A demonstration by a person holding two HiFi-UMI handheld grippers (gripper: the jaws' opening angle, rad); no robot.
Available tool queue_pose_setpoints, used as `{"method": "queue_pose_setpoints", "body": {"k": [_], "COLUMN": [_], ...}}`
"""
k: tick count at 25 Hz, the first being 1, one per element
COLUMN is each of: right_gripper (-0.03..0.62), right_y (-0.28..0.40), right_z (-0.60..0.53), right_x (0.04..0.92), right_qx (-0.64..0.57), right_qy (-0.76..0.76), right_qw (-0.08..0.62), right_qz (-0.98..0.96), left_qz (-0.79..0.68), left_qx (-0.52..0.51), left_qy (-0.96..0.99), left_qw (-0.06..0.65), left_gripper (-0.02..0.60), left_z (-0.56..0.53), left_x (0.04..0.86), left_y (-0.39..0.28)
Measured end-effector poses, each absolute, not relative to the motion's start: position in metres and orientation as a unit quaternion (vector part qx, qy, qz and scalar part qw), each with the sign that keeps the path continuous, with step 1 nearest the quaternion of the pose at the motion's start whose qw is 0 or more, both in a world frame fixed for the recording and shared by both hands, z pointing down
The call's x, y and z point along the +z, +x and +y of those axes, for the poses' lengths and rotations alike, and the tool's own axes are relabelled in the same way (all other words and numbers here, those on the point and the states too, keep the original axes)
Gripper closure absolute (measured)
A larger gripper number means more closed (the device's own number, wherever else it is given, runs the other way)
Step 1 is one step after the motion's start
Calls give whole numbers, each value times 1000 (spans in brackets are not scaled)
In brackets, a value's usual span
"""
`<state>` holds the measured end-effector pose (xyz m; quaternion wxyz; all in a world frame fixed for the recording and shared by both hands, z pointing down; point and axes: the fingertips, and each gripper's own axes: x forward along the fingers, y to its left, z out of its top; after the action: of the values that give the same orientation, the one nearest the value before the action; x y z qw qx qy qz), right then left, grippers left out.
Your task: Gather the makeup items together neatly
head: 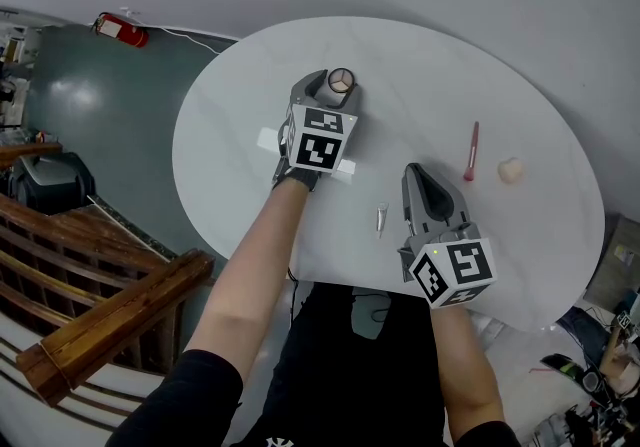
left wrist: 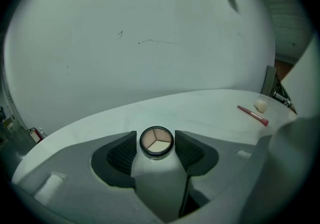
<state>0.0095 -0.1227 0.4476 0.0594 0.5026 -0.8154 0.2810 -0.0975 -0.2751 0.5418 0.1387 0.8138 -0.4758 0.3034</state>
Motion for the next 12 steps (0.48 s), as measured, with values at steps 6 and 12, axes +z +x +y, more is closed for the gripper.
{"method": "queue_pose_setpoints", "body": {"k": [6, 12], "right_gripper": [577, 576], "right_y": [18, 23], "right_z": [-125, -125], "right_x": [450, 447], "right_qx": [284, 283], "right_qy": [507, 512], "right_qw": [57, 57], "right_qz": [-812, -809], "left_qz": [-469, -486], "left_qx": [318, 320], "left_qy": [810, 800], "left_qw": [151, 147], "left_gripper": [356, 357], "left_z": [-280, -283], "left_x": [551, 549], "left_y": [-90, -94]}}
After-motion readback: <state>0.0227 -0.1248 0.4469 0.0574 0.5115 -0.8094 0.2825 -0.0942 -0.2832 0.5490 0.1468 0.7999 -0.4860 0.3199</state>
